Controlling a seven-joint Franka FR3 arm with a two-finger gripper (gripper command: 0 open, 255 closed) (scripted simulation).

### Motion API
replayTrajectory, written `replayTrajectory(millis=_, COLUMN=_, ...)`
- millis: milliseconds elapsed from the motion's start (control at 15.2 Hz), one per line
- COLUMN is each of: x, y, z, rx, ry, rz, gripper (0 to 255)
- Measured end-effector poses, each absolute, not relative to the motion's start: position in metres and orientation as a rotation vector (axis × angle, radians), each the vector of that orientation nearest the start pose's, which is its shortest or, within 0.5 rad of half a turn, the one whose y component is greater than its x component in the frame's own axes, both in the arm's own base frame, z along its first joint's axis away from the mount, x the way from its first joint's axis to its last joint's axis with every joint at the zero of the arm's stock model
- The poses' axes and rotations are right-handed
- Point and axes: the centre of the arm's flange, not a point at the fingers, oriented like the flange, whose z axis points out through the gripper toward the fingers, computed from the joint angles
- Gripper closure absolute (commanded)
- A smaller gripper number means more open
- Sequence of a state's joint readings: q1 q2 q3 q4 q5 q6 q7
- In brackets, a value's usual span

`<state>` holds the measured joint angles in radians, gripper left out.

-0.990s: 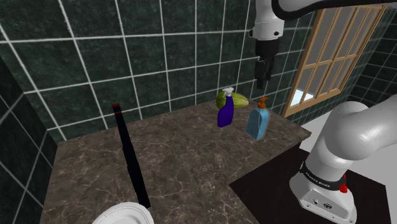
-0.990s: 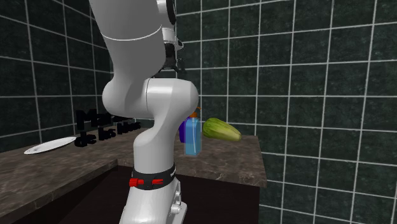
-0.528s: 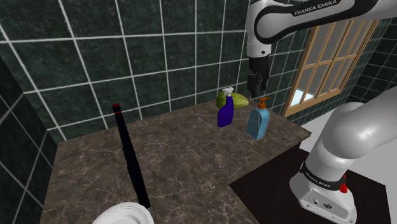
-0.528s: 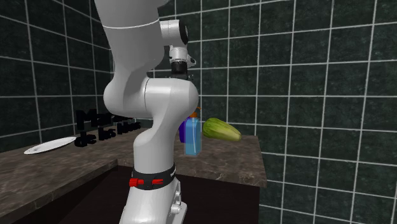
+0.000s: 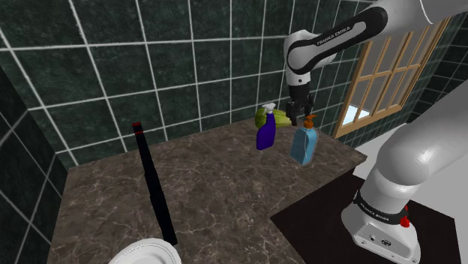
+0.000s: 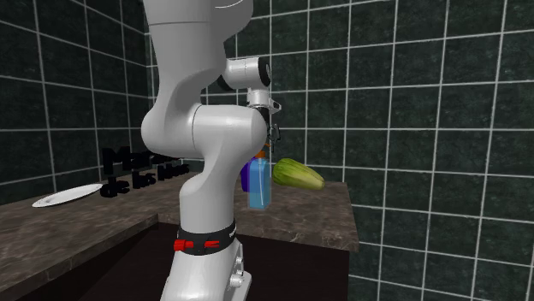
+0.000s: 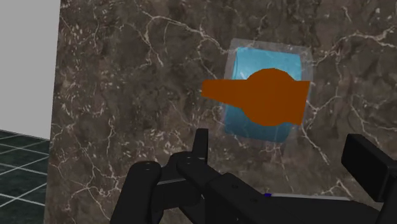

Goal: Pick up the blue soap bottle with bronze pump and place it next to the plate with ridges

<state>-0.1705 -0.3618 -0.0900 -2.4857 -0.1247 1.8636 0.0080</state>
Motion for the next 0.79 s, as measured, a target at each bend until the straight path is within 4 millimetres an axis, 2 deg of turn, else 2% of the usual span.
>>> replayTrajectory(millis=528, x=0.371, y=-0.118, z=0.359, rx=-3.141, ry=0.351, rz=0.438, gripper=0)
replayTrajectory(millis=792, x=0.37, y=-0.118, z=0.356, rx=-3.142, ry=0.351, rz=0.437, gripper=0)
